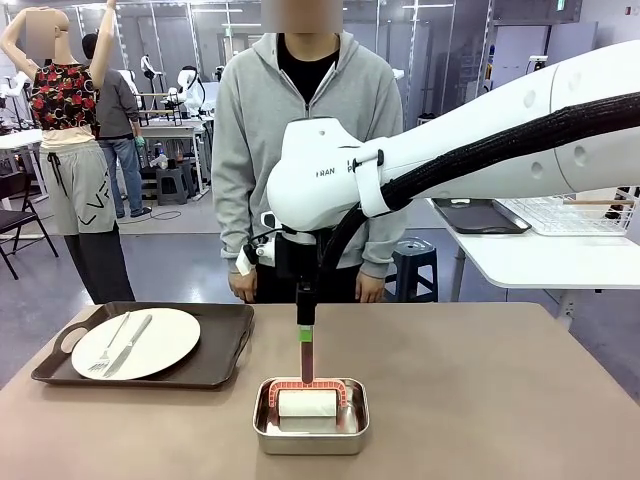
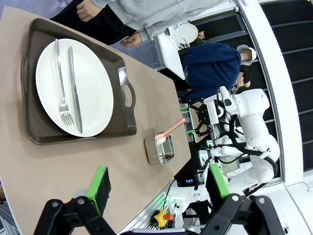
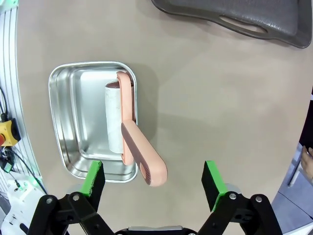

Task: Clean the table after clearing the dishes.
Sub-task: Place the Lint Roller back on top of the Airtight Container, then when the right (or left) Handle tray is removed, use the right hand (or left hand) to clean the right (or left) side of the table with the Lint Roller.

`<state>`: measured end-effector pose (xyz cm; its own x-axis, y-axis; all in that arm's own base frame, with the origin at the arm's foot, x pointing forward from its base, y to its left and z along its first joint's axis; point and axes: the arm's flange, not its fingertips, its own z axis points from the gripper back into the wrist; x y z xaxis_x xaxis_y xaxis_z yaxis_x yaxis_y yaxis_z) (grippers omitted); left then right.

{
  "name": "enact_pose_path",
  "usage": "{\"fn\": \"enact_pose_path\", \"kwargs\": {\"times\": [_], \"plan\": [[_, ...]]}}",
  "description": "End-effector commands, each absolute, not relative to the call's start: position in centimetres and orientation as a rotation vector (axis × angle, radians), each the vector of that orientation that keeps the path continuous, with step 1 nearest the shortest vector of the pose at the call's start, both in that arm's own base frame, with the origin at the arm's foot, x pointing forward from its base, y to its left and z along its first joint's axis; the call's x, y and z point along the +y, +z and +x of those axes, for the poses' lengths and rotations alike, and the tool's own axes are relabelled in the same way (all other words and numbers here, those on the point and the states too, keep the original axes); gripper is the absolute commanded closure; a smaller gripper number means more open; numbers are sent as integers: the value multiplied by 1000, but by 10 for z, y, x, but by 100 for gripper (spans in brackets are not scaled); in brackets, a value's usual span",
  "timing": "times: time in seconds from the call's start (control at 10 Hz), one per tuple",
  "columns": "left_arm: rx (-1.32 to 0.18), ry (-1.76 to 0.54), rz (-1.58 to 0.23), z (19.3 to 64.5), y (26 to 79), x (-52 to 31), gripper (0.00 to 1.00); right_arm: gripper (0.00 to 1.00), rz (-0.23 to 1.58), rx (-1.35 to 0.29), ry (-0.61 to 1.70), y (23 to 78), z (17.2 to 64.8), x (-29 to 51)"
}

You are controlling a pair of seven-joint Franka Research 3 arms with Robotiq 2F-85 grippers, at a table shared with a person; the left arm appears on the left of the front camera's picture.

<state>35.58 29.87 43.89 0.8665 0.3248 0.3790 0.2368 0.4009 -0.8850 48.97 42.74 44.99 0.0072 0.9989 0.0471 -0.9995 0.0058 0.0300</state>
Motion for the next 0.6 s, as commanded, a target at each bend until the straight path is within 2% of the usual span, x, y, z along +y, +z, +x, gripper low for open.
{"fn": "enact_pose_path", "kwargs": {"times": [0.0, 0.5], "plan": [[-559, 55, -1172, 354, 441, 300, 0, 0, 64, -19, 1568, 451, 488, 429], [-559, 55, -1172, 354, 441, 300, 0, 0, 64, -19, 1568, 451, 488, 429]]}}
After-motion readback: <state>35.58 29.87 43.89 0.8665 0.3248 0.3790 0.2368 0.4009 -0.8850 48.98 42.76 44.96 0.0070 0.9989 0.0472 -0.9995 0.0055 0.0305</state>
